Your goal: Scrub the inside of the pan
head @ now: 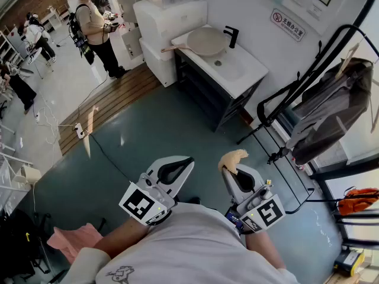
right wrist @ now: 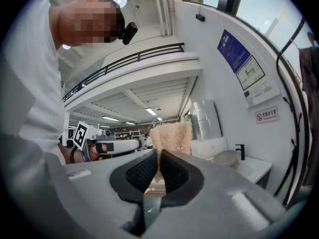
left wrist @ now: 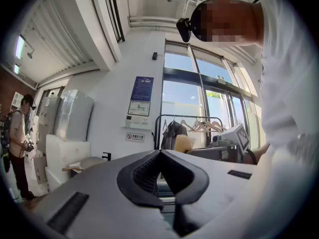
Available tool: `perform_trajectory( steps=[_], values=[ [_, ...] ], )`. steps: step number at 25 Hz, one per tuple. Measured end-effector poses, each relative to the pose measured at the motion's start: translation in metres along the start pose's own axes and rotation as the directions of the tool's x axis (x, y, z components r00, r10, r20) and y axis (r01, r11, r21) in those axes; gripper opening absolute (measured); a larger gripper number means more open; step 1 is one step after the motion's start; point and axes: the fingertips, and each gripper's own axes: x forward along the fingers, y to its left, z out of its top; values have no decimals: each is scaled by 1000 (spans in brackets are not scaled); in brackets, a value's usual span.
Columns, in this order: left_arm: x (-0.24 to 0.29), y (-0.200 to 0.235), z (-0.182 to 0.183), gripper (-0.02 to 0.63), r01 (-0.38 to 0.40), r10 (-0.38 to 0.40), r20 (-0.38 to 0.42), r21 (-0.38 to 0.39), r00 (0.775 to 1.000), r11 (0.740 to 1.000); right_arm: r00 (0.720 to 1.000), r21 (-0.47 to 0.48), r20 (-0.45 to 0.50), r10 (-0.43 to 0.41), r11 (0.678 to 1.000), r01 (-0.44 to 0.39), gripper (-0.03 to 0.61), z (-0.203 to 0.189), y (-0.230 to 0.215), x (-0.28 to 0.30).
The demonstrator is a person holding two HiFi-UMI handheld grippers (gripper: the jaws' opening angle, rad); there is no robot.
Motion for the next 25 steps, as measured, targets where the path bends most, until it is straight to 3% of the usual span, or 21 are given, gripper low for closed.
perform_trajectory(
  steps=[12, 25],
  values=[
    [-10, 54, -3, -3, -7, 7, -4, -19, 1000, 1000, 1000, 13, -2, -28, 1000, 28, 20, -3, -9, 47],
    [-41, 223, 21, -3, 3, -3, 0, -15, 1000, 1000, 998, 8, -28, -57, 998, 57, 21, -3, -15, 209]
  ],
)
